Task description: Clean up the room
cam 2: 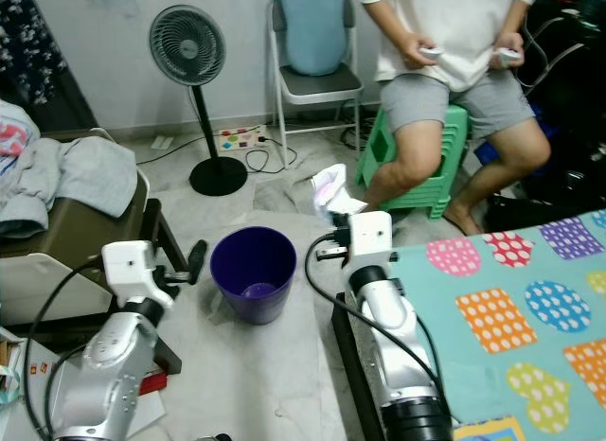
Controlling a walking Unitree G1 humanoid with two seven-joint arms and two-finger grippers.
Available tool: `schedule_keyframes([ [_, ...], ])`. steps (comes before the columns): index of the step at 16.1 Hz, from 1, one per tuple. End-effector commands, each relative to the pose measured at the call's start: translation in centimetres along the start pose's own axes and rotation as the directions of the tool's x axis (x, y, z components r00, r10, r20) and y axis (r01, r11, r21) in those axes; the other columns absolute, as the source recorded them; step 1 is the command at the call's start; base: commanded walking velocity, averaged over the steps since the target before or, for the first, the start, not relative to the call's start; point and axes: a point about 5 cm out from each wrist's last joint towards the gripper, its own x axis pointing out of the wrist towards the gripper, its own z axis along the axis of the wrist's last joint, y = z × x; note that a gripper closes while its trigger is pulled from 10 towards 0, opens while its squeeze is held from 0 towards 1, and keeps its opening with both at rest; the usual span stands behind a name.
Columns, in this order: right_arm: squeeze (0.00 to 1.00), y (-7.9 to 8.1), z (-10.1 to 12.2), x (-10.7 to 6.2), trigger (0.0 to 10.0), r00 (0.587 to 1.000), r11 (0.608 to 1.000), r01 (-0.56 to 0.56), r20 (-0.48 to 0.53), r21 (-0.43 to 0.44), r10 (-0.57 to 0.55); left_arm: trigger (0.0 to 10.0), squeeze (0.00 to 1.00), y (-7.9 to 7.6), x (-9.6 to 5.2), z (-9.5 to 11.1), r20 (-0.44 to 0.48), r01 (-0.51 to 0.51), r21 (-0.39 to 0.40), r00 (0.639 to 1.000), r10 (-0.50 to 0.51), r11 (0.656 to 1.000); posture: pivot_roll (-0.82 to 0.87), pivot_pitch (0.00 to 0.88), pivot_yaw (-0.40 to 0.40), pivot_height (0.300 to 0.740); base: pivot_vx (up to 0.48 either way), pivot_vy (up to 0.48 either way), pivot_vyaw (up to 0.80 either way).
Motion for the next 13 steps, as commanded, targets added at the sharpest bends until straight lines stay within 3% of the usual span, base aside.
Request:
schedule_keyframes([
  [1,0.0,-0.34,0.21,0.03,10.0,1.0,1.0,0.006,0.005,-0.004,-0.006,10.0,0.0,-0.19,-0.03,0.2,0.004,0.014,0.001,1.0,-0.014,1.0,-0.05,0.084,0.014,0.74,0.0,0.0,0.0],
  [7,0.0,-0.25,0.04,-0.07,10.0,1.0,1.0,0.02,0.006,0.003,-0.02,10.0,0.0,-0.28,0.04,0.18,-0.004,0.03,0.004,1.0,-0.03,1.0,-0.05,0.086,0.03,0.74,0.0,0.0,0.0],
  [13,0.0,-0.36,0.11,0.02,10.0,1.0,1.0,0.015,0.007,-0.001,-0.015,10.0,0.0,-0.51,-0.03,0.16,-0.002,0.034,-0.003,0.999,-0.034,0.999,-0.05,0.091,0.02,0.74,0.222,0.0,0.73],
])
